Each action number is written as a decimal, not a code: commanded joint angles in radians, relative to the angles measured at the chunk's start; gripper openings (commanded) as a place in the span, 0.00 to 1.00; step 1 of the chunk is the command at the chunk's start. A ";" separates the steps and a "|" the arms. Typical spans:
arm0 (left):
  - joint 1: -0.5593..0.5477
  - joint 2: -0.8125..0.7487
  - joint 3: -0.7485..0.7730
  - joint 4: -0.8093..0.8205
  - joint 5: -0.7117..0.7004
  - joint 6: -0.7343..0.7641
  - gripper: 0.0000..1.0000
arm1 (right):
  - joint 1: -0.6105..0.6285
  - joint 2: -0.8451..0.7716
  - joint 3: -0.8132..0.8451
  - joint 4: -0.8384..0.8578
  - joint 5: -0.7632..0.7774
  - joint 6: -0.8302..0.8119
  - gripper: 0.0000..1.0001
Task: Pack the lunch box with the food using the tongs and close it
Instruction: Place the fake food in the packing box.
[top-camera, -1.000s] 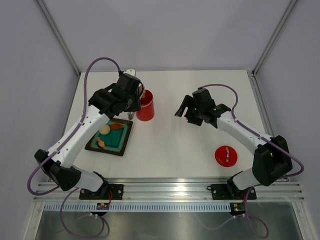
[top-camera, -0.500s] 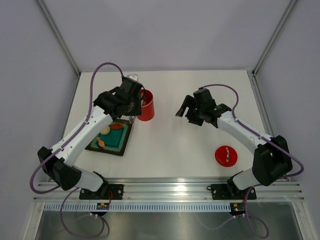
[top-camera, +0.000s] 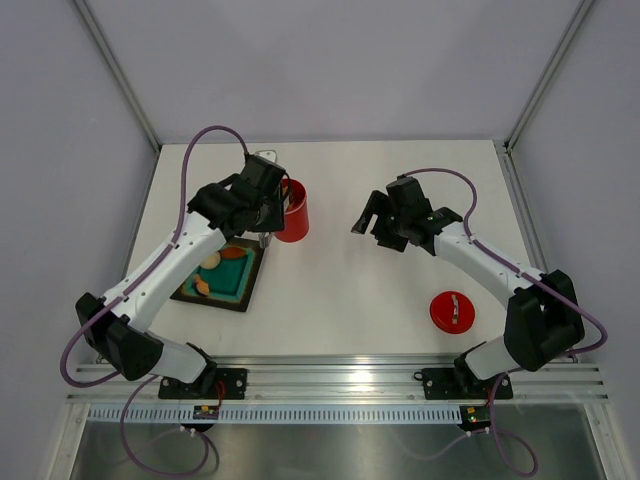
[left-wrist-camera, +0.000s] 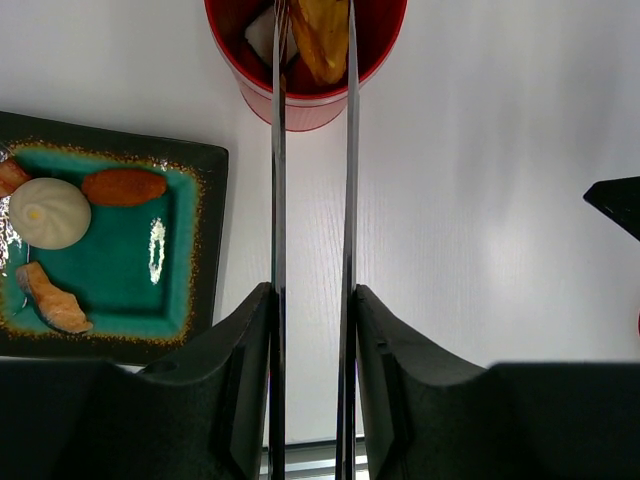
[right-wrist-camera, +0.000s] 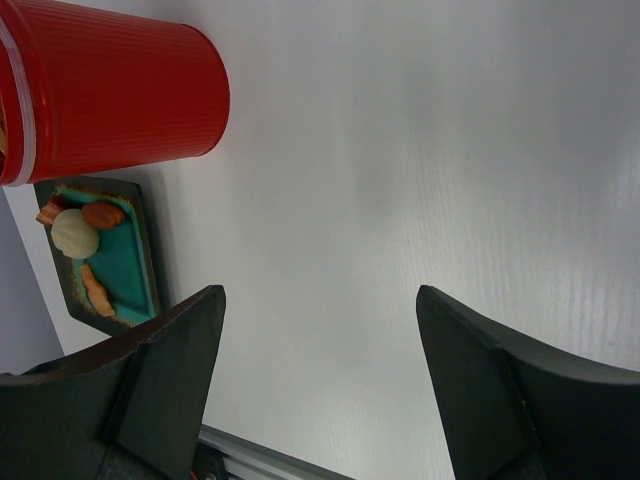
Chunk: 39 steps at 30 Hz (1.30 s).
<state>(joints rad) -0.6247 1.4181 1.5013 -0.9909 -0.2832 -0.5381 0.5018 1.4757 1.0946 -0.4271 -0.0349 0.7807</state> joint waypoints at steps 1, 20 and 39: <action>0.003 -0.004 -0.004 0.063 0.013 0.017 0.37 | -0.008 0.011 0.027 0.004 0.020 -0.008 0.86; 0.002 -0.041 0.011 0.049 -0.002 0.024 0.30 | -0.008 0.032 0.047 0.001 0.017 -0.011 0.86; 0.006 -0.435 -0.179 -0.314 -0.174 -0.183 0.08 | -0.008 0.005 0.034 0.007 0.023 -0.009 0.86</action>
<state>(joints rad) -0.6243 1.0275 1.3537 -1.1984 -0.3847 -0.6300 0.5014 1.5078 1.1069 -0.4408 -0.0345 0.7773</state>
